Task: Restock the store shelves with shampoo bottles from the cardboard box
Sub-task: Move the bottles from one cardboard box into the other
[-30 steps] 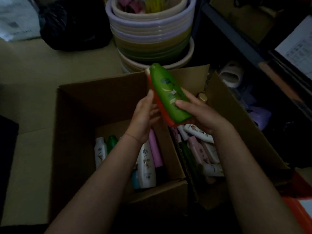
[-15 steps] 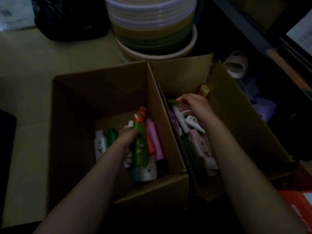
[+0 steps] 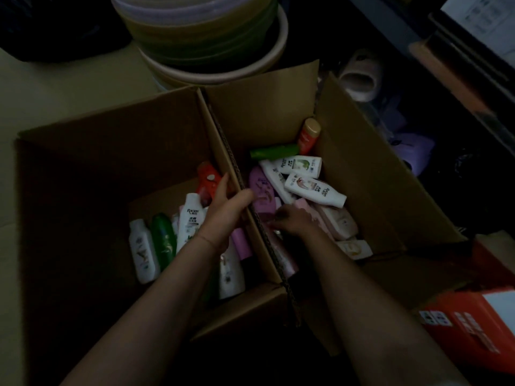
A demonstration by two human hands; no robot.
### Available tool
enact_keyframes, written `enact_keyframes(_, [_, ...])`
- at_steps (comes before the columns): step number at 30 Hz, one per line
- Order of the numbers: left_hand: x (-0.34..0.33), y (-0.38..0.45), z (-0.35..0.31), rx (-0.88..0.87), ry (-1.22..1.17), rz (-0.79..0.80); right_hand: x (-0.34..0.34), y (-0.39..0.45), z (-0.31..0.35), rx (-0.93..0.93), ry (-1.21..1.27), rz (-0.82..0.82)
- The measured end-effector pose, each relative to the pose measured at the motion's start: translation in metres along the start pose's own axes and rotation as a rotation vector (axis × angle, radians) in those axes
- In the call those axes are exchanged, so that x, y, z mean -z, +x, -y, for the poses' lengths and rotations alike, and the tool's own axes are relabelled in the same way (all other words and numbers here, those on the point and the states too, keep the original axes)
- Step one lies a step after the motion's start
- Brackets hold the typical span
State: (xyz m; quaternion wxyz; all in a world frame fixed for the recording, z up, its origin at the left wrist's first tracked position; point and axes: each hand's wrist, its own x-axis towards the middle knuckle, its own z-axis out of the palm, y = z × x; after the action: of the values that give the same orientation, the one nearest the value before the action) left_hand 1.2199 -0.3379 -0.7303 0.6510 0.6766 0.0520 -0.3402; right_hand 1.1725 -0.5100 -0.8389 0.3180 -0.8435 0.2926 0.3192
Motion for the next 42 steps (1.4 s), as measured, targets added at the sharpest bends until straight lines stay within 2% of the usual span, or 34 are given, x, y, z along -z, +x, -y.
enact_keyframes(3, [0.003,-0.001,0.0,-0.034,0.025,-0.004,-0.018,-0.001,0.003,0.034,-0.175,0.036])
enact_keyframes(7, [0.004,-0.004,0.002,-0.044,0.009,0.019,-0.051,0.039,-0.016,-0.038,-0.074,-0.003])
enact_keyframes(10, [0.006,-0.003,0.002,-0.032,-0.003,0.022,-0.044,0.022,0.0,-0.057,-0.111,-0.032])
enact_keyframes(14, [0.007,-0.002,0.006,-0.042,0.008,0.019,-0.043,0.029,0.012,-0.172,-0.266,-0.032])
enact_keyframes(19, [0.008,-0.002,0.005,-0.041,0.014,0.032,-0.047,0.033,0.017,-0.186,-0.481,-0.075])
enact_keyframes(23, [0.007,-0.004,0.003,-0.041,-0.003,0.038,-0.054,0.036,0.013,-0.162,-0.548,-0.105])
enact_keyframes(27, [0.009,-0.006,0.001,-0.036,-0.008,0.034,-0.043,0.037,0.016,-0.199,-0.435,-0.002])
enact_keyframes(32, [0.008,-0.003,0.0,-0.044,-0.012,0.032,-0.034,0.035,0.006,-0.035,-0.343,-0.027])
enact_keyframes(34, [0.008,-0.002,-0.001,-0.04,-0.008,0.025,-0.02,0.029,0.004,0.054,-0.327,0.043])
enact_keyframes(37, [0.006,-0.003,-0.002,-0.03,-0.027,0.024,0.006,0.019,0.004,0.092,-0.226,0.137])
enact_keyframes(40, [0.005,-0.004,-0.004,-0.025,-0.034,0.001,0.023,0.013,0.003,0.084,-0.117,0.037])
enact_keyframes(42, [0.005,-0.005,-0.002,-0.019,-0.031,0.0,0.03,0.009,-0.002,0.099,-0.043,0.034])
